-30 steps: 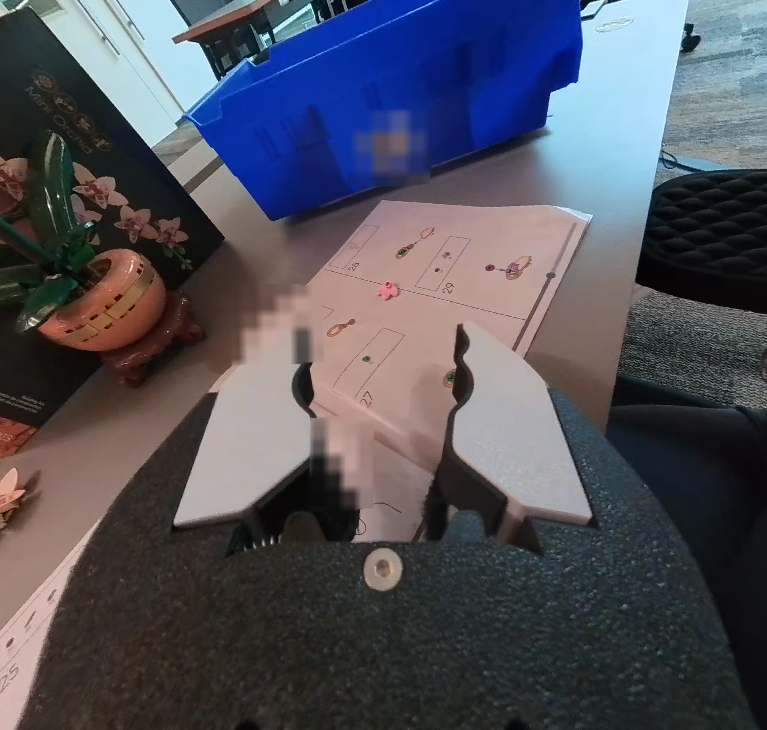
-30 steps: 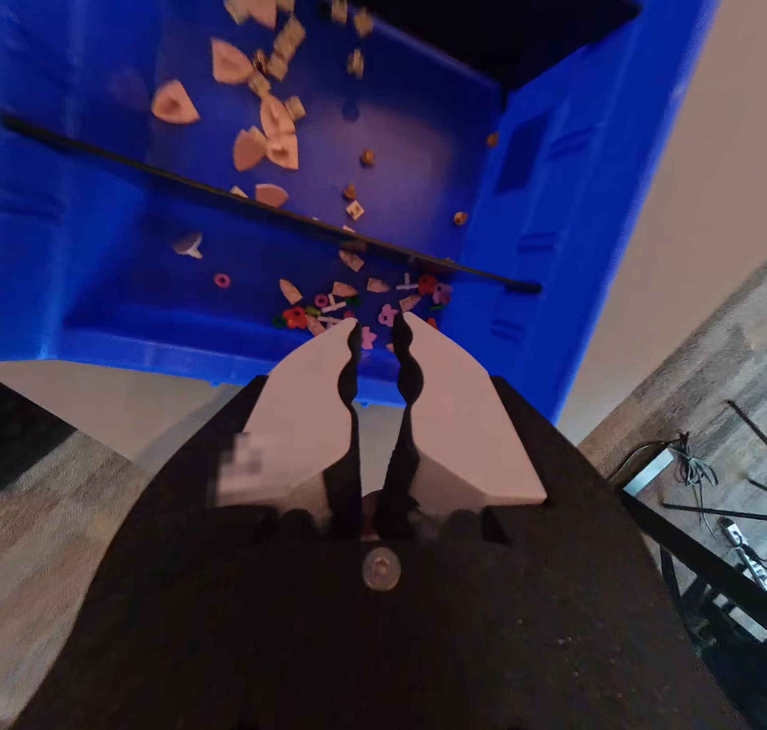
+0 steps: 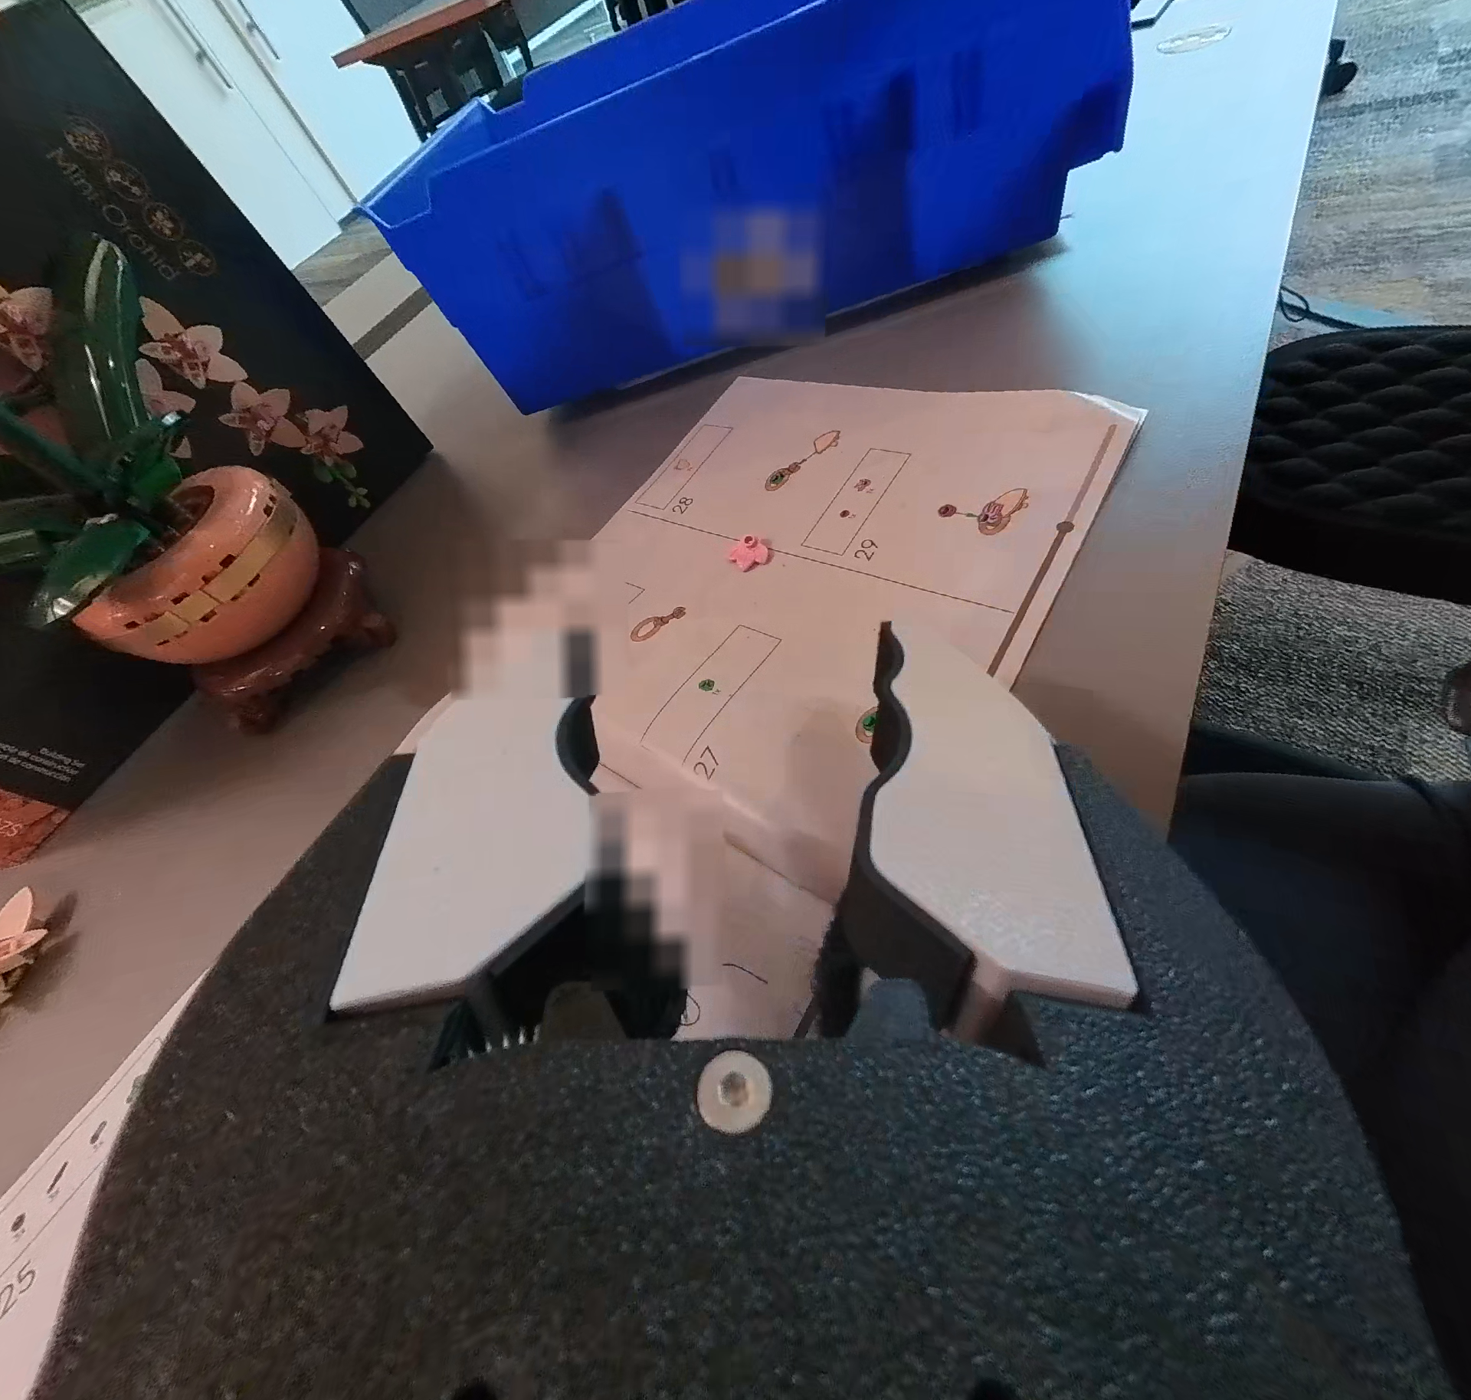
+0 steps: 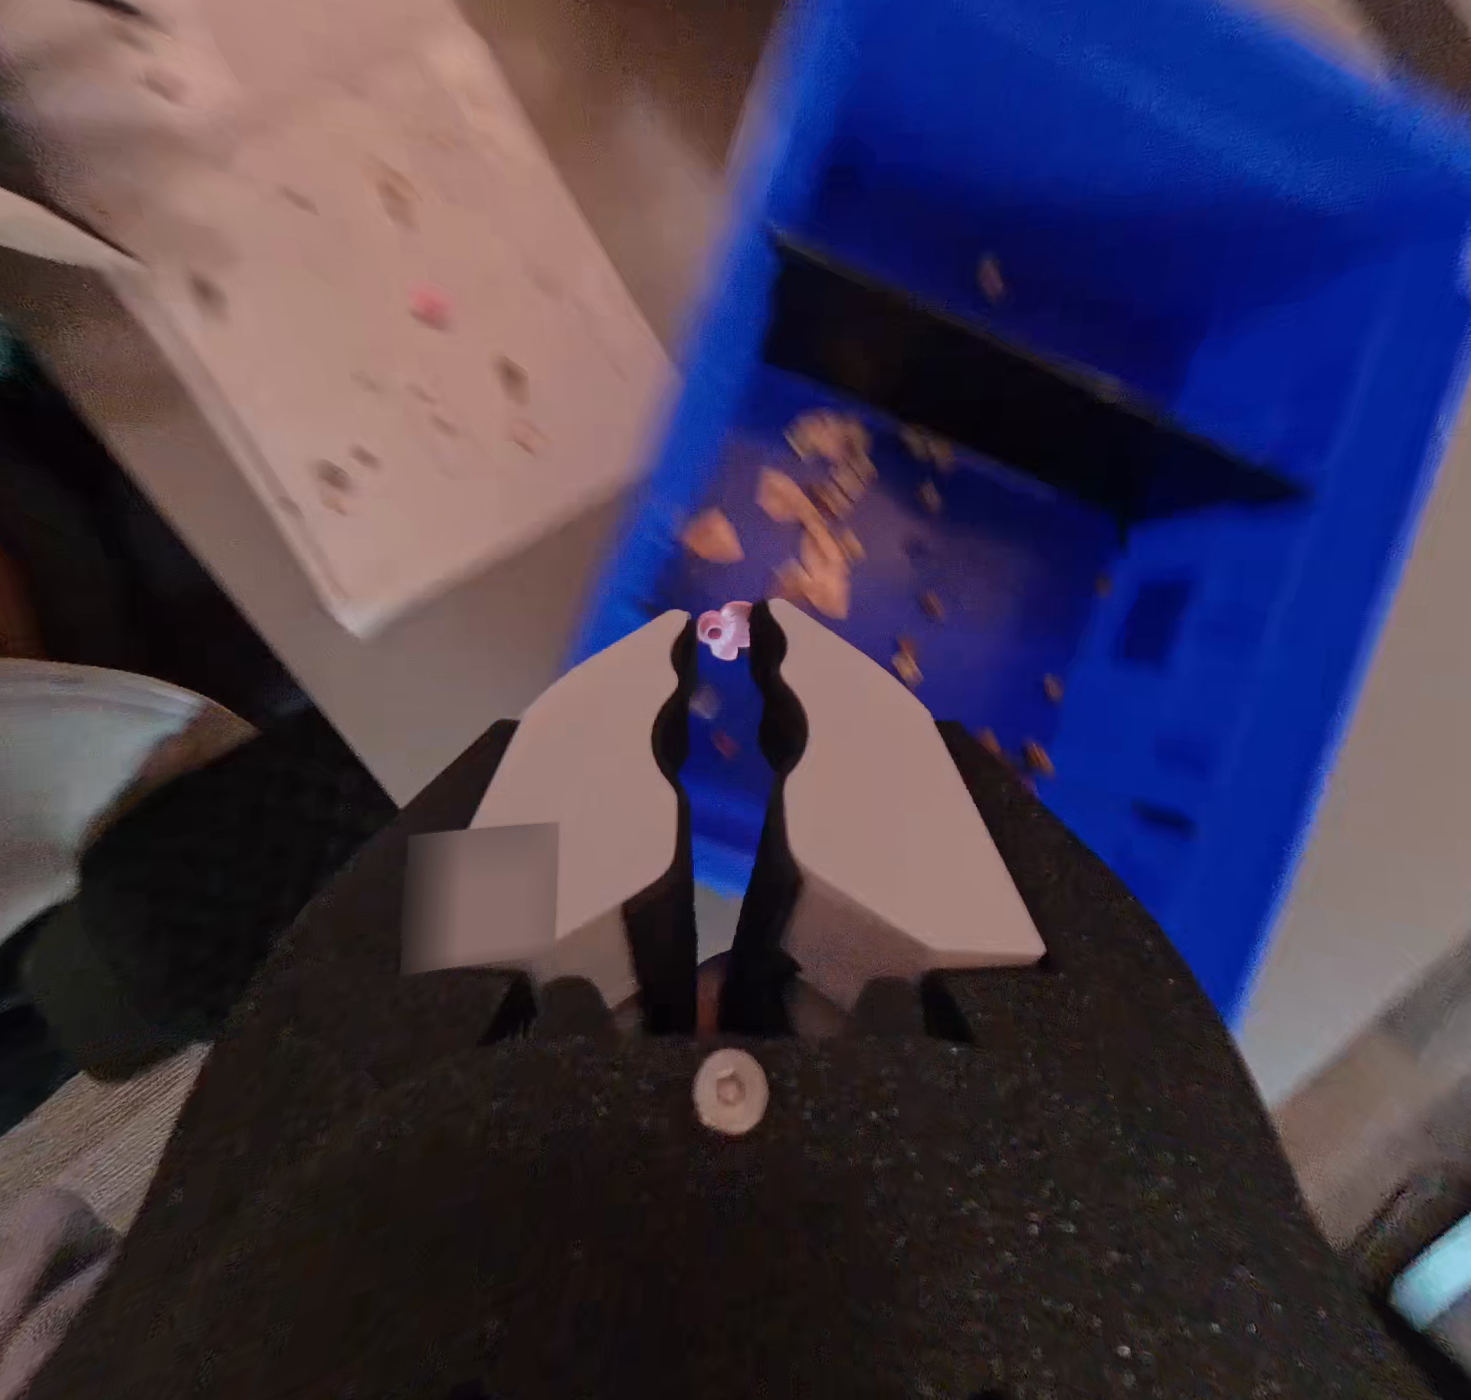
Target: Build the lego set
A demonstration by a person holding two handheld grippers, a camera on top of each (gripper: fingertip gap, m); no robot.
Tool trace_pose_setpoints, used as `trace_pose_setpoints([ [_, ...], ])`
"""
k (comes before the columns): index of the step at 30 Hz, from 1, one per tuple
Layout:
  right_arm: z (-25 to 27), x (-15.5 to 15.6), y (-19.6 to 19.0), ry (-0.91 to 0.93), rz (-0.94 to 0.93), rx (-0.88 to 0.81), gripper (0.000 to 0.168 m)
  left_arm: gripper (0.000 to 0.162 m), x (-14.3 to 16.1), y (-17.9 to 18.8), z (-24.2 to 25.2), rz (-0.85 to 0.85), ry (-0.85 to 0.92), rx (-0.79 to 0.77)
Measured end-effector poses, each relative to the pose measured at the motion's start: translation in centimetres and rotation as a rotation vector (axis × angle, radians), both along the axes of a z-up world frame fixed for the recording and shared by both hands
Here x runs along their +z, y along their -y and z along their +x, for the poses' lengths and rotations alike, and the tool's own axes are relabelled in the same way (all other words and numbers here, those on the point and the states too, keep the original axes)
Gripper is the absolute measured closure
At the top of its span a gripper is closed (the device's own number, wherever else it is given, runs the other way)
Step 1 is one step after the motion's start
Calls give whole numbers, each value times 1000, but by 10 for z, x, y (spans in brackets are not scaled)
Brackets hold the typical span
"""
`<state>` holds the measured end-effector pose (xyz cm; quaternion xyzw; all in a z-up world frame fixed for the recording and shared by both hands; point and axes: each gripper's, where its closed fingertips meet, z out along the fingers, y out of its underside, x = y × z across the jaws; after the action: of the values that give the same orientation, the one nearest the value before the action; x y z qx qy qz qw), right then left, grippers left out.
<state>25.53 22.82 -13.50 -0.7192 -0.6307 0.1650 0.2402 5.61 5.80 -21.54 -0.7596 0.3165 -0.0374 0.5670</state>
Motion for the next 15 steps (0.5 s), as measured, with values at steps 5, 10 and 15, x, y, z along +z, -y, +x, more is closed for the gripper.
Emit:
trace_pose_setpoints([
  [5,-99,-43,97,-37,0,237,155,93,-2,0,2,-1,-21,-6],
  [10,-128,-116,91,76,6,176,153,92,0,1,2,9,-10,-15],
  [15,-131,-100,100,-48,-72,185,135,92,1,1,1,15,-6,-13],
])
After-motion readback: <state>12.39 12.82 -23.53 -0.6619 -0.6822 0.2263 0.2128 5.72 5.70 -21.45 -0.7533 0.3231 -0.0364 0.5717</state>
